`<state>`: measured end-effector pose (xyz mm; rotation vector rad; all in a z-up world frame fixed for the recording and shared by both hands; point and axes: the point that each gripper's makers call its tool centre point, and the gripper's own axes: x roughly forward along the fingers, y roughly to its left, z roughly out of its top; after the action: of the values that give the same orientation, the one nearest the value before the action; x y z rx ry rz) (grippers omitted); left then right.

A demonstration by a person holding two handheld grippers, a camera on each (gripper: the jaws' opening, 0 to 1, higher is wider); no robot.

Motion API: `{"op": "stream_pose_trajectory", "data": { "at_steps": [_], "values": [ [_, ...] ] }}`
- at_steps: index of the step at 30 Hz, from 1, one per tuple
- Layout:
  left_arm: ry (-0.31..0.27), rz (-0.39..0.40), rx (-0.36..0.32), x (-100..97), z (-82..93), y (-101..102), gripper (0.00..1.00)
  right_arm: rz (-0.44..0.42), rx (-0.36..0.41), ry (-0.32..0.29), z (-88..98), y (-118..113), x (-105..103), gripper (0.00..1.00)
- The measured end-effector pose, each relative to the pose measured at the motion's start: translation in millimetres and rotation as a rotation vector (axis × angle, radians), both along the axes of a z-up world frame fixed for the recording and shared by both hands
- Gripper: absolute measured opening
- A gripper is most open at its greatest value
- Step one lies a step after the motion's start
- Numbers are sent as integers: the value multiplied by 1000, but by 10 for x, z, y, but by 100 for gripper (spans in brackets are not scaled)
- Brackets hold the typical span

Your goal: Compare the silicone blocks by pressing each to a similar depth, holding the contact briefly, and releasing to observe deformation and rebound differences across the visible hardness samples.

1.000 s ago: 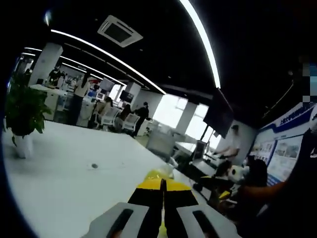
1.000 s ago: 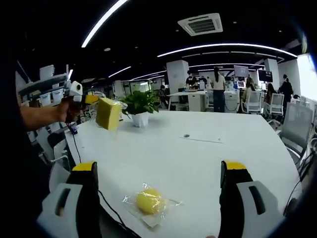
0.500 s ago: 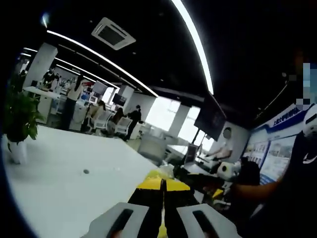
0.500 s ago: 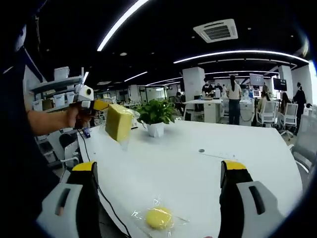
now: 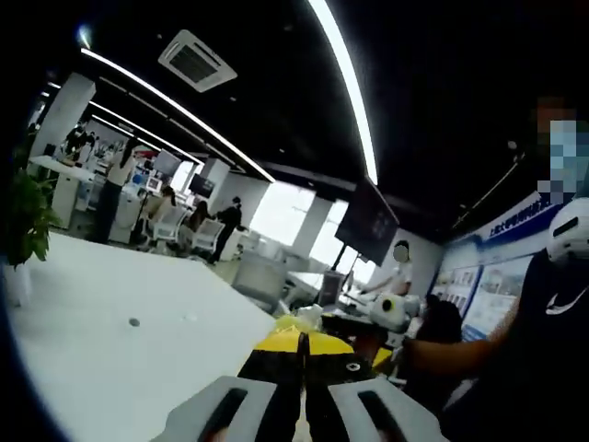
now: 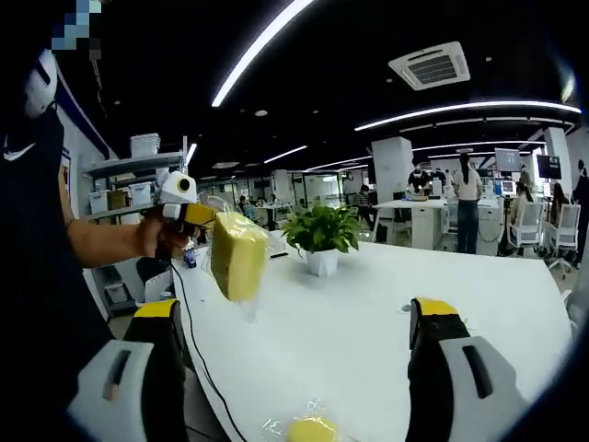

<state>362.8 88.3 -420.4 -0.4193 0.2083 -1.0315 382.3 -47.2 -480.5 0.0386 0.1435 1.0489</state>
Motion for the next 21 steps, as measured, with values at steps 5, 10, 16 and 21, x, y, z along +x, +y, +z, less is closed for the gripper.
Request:
{"op": "stream_pose_trajectory", "data": {
  "at_steps": [5, 10, 16, 21],
  "values": [
    [-7, -21, 2, -50, 44, -78, 0, 56, 9, -16, 105, 131, -52, 96],
    [-2, -37, -21, -89, 86, -114, 0, 107, 47, -23, 245, 276, -75, 96],
    [-2, -50, -38, -118, 125, -147, 0, 171, 76, -25, 335, 451, -130, 96],
    [-2, -61, -48, -156, 156, -179, 0, 203, 87, -26, 361, 559, -153, 96]
  ]
}}
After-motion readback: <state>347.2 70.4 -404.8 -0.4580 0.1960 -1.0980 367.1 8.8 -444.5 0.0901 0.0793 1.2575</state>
